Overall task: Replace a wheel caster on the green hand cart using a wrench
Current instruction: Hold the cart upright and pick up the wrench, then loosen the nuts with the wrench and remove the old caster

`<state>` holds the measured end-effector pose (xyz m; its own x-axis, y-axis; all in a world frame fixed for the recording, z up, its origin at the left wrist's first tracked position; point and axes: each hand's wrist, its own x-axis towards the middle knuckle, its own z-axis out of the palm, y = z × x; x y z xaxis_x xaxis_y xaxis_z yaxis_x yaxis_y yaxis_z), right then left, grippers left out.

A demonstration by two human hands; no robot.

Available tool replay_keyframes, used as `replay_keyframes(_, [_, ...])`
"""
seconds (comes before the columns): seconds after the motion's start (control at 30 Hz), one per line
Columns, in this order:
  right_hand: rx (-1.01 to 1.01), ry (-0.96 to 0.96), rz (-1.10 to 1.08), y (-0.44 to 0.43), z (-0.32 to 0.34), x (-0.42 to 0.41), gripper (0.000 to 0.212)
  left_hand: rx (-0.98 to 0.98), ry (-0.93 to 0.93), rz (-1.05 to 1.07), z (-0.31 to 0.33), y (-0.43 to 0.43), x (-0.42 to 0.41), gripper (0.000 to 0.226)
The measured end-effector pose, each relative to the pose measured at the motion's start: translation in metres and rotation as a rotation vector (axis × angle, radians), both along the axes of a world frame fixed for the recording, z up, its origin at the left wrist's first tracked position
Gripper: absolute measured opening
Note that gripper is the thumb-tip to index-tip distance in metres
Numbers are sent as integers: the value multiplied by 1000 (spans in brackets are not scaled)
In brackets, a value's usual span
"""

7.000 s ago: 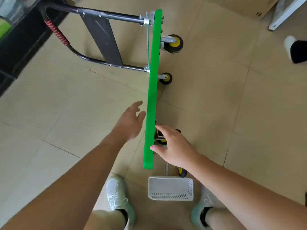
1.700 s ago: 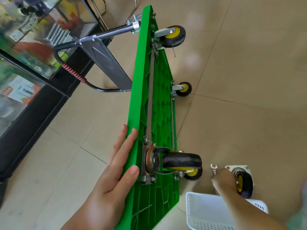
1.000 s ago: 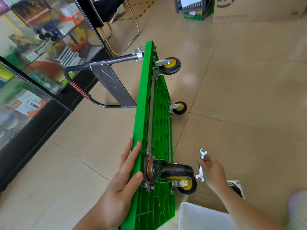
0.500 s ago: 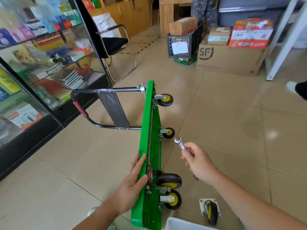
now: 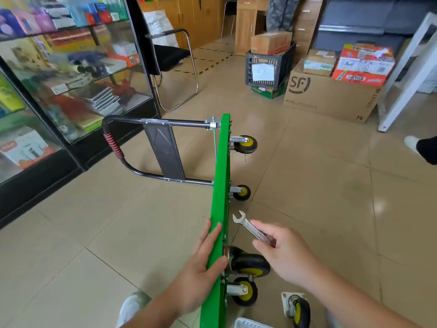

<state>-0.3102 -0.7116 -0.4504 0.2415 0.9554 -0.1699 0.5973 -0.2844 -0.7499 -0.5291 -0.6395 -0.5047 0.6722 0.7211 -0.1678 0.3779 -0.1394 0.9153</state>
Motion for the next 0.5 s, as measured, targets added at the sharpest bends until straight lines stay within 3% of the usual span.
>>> replay_keyframes(0.1, [-45,74,14,11,-1,-4,49,-14,-48,13,0,-4,2,78])
replay_keyframes(0.23, [-156,326,-42,22,-4,-4,40,-21,-85,79,4,-7,4,93])
replay_keyframes(0.4, [-87,899,-210,37,0,-3,22,-6,-115,134,8,-14,10,92])
replay_keyframes(0.5, [-18,1095,-255,43,4,-2,25,11,-110,150,12,-20,18,93])
